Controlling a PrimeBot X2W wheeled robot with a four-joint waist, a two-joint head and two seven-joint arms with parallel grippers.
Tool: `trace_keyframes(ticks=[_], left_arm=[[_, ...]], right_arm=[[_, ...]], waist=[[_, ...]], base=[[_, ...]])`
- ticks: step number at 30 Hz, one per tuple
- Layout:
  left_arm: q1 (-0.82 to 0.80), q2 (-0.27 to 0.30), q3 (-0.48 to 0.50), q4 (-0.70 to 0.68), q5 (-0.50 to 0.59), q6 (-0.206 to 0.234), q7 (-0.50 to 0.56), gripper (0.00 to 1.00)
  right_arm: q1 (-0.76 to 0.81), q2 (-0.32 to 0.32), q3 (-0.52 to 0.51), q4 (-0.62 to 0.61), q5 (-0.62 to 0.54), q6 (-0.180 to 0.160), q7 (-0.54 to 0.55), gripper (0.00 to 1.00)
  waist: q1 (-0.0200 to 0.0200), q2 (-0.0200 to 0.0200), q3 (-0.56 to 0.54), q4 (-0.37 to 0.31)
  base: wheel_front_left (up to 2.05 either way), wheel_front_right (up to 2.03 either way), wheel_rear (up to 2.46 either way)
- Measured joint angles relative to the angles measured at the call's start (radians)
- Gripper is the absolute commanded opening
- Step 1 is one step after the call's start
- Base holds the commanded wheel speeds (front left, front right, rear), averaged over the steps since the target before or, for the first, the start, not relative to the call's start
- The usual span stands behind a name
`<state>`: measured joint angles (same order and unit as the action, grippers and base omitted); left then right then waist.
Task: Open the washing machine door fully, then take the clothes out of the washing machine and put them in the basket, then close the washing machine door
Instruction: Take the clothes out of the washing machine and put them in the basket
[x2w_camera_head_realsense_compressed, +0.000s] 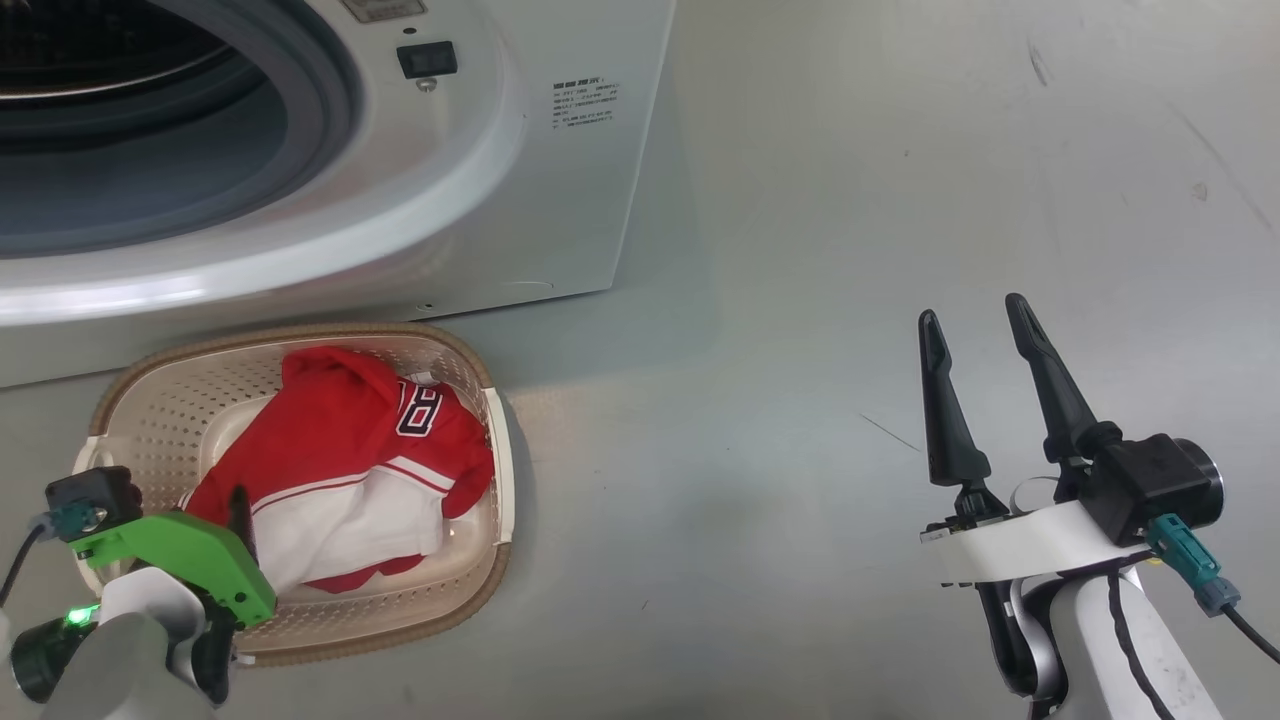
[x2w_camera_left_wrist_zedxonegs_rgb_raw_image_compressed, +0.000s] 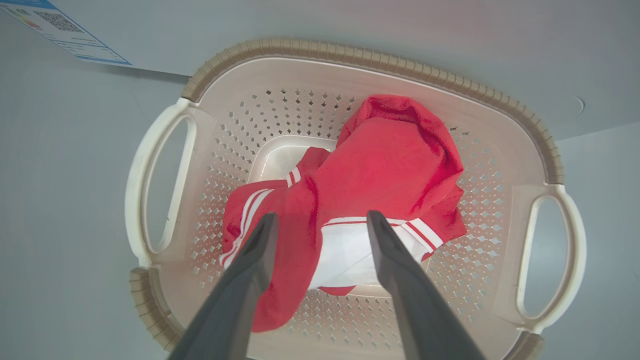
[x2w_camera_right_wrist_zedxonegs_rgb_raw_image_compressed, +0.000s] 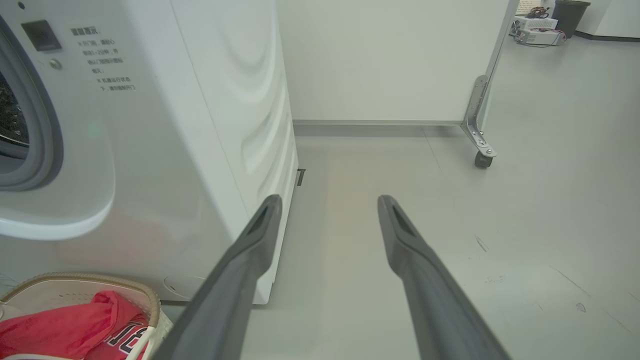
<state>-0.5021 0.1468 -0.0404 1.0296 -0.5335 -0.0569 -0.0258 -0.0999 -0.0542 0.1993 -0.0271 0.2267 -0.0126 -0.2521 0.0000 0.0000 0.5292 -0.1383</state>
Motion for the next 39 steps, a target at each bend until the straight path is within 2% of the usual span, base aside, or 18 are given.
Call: trace_keyframes(ticks=[6, 17, 22, 30, 39], left_arm=[[-0.003, 0.003, -0.026, 0.021, 0.024, -0.003, -0.054, 1.0], [-0.016, 0.001, -0.082, -0.003, 0.077, -0.046, -0.196, 1.0], [-0.017, -0.004, -0.124, -0.041, 0.098, -0.059, -0.22, 1.0], [-0.016, -0.006, -0.162, -0.169, 0.152, -0.063, -0.231, 1.0], [0.058, -0.017, -0.129, -0.39, 0.161, -0.064, -0.231, 1.0]], right_arm=[[-0.005, 0.0, 0.003, 0.013, 0.0, 0.001, 0.0, 1.0], [-0.005, 0.001, -0.002, 0.044, 0.007, 0.011, 0.0, 1.0], [-0.004, 0.001, -0.012, 0.059, 0.019, 0.011, 0.0, 1.0], [0.012, 0.002, -0.019, 0.087, 0.023, 0.022, 0.0, 1.0], [0.042, 0.004, -0.023, 0.095, 0.027, 0.032, 0.0, 1.0]], waist=[[0.0, 0.0, -0.024, 0.01], [0.0, 0.0, -0.094, 0.03], [0.0, 0.0, -0.142, 0.046], [0.0, 0.0, -0.228, 0.094], [0.0, 0.0, -0.316, 0.141]], base=[[0.0, 0.0, 0.0], [0.0, 0.0, 0.0], [0.0, 0.0, 0.0], [0.0, 0.0, 0.0], [0.0, 0.0, 0.0]])
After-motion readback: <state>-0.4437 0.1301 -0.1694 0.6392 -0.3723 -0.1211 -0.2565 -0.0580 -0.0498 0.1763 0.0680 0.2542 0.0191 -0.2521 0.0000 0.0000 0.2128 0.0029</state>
